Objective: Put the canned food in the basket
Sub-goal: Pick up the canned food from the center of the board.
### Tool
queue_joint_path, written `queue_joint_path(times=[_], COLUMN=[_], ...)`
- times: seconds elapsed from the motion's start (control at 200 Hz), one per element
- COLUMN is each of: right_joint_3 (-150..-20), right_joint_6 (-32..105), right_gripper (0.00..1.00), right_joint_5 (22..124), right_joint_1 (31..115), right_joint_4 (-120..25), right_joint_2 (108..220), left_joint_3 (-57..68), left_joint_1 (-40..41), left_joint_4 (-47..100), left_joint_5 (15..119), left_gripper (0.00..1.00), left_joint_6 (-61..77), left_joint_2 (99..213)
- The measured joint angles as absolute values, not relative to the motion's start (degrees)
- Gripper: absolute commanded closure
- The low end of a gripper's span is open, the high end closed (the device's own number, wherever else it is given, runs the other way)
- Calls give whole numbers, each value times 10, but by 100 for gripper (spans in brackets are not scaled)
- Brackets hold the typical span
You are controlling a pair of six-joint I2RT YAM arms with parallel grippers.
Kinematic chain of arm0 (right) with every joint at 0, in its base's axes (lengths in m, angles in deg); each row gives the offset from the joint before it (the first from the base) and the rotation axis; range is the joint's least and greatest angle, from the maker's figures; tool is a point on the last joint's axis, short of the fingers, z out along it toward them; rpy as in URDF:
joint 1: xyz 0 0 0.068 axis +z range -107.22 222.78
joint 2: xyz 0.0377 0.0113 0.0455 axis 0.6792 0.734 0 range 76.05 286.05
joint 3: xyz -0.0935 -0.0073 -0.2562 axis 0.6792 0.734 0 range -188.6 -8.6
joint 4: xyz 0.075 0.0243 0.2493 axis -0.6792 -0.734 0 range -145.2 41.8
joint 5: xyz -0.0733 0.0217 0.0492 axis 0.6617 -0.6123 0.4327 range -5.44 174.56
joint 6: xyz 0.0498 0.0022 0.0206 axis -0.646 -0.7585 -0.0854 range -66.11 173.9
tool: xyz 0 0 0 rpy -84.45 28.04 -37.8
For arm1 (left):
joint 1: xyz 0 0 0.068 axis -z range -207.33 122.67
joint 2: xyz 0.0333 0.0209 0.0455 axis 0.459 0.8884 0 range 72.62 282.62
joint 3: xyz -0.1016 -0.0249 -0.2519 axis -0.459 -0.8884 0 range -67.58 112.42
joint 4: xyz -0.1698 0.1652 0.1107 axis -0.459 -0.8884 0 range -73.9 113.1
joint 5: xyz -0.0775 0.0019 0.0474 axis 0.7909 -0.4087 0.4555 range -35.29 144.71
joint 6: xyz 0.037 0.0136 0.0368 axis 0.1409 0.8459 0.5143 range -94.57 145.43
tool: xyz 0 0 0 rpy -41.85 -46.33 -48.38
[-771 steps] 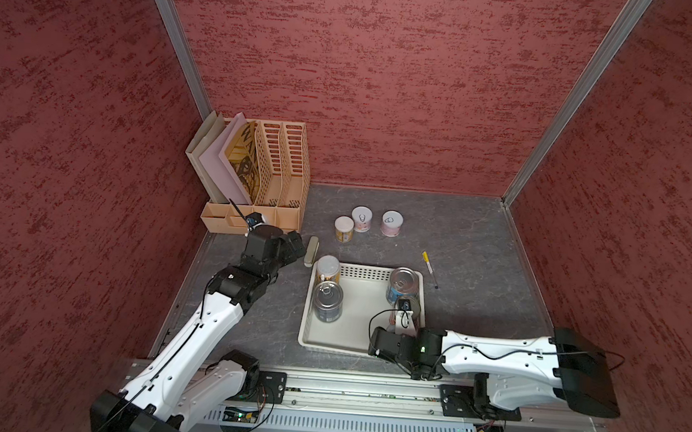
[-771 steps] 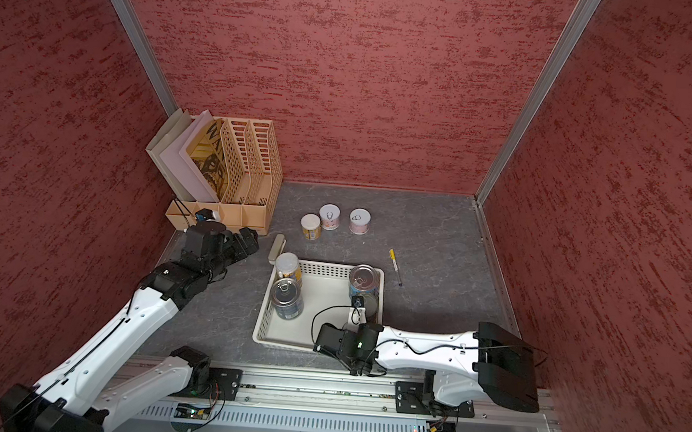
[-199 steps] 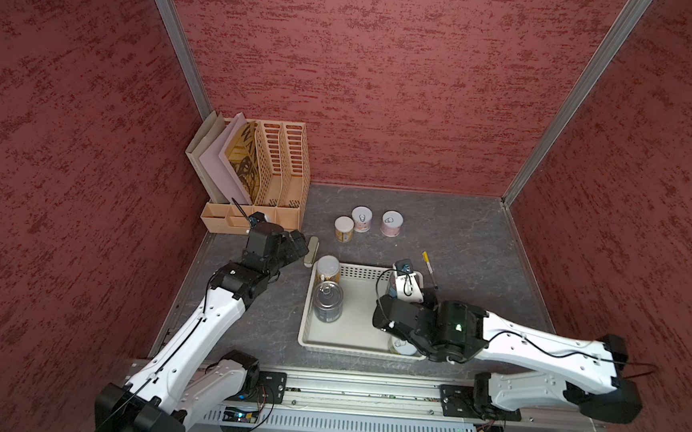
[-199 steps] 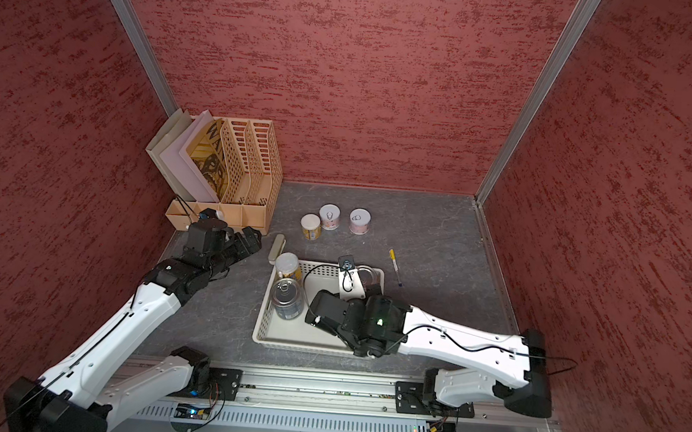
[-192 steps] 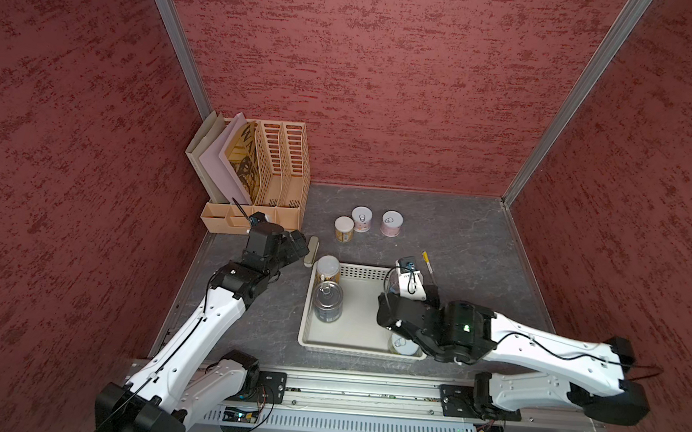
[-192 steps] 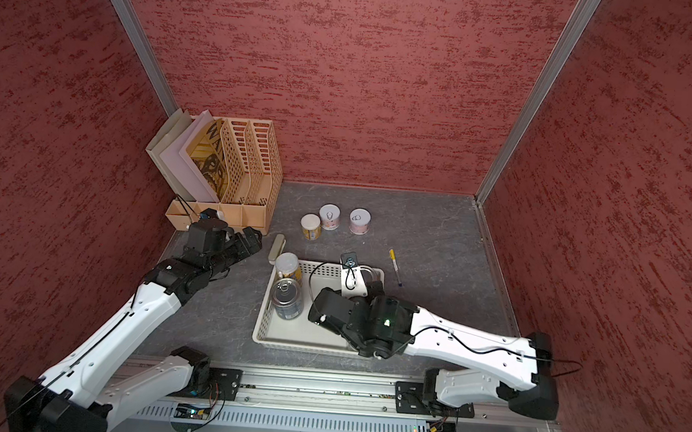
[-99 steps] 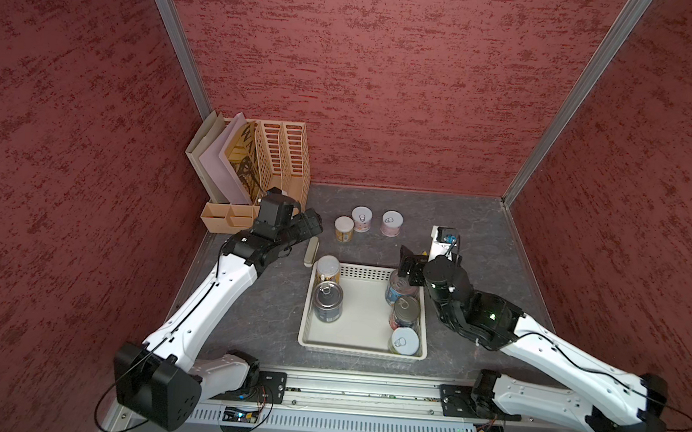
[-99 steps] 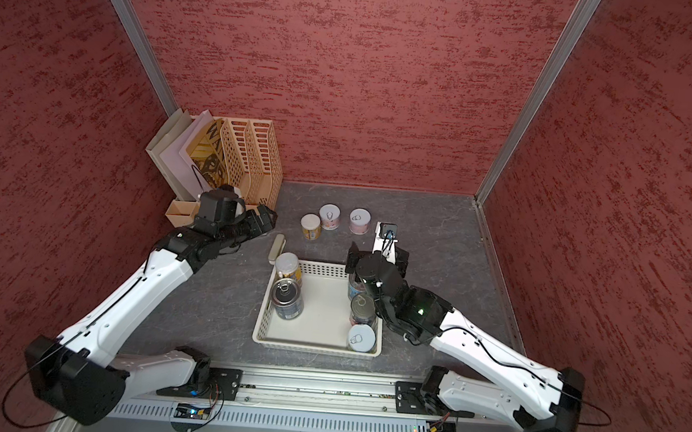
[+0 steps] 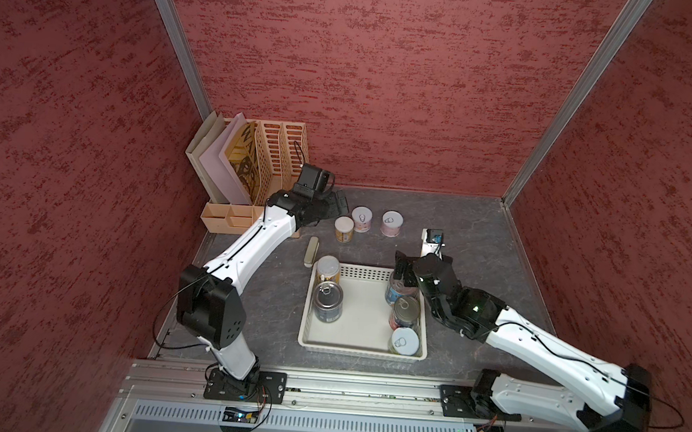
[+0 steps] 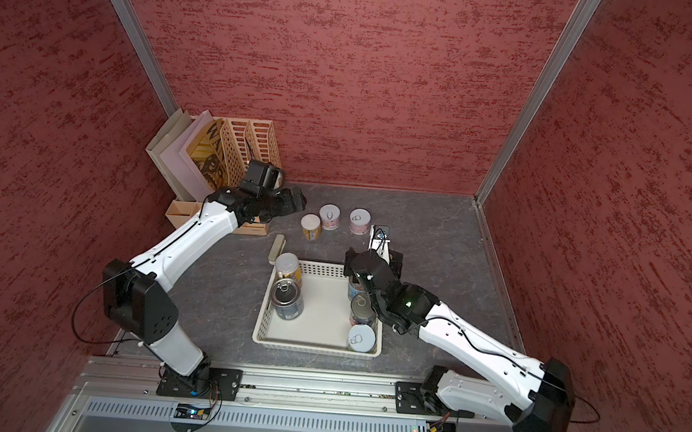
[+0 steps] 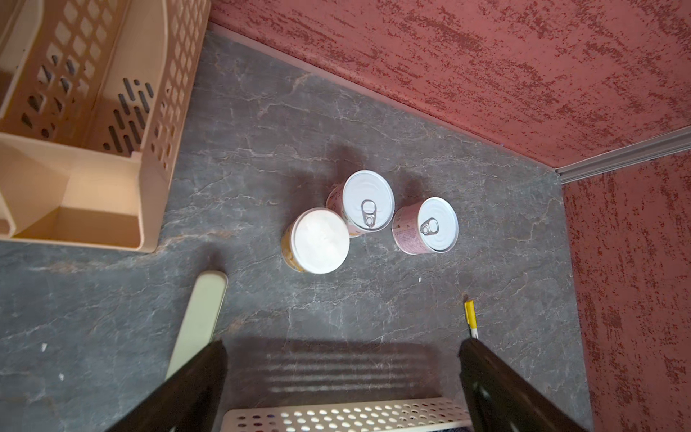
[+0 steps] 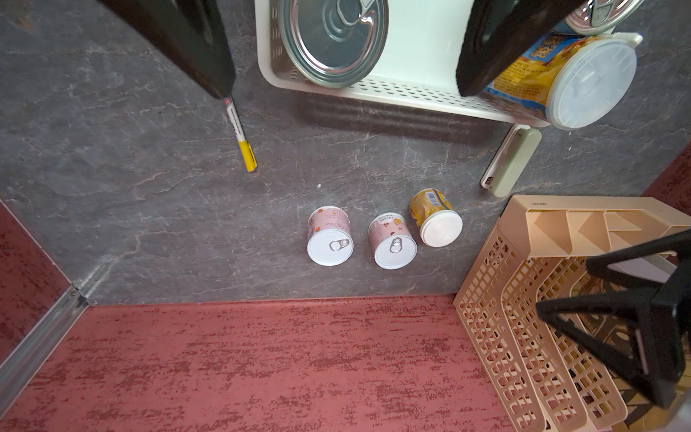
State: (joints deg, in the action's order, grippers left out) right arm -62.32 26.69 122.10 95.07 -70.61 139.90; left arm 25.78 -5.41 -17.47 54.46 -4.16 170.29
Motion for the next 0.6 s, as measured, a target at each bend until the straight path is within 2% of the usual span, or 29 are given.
queue_joint_path(times=[0.321,0.601], right_joint_3=[-624,-635], right_joint_6=[267,264], right_gripper=[2,2], right_joint_5=[1212,1195], right_joint_1=[951,951], right_joint_4=[-707,-708], right_joint_2=[1413,1431], left_joint_3=[438,459], left_joint_1=[-69,-83], left_joint_4=[-228,-259], left_joint_5=[547,559], left_gripper=[0,0], left_joint_6=[-3,37], left_joint_2=[1890,1988])
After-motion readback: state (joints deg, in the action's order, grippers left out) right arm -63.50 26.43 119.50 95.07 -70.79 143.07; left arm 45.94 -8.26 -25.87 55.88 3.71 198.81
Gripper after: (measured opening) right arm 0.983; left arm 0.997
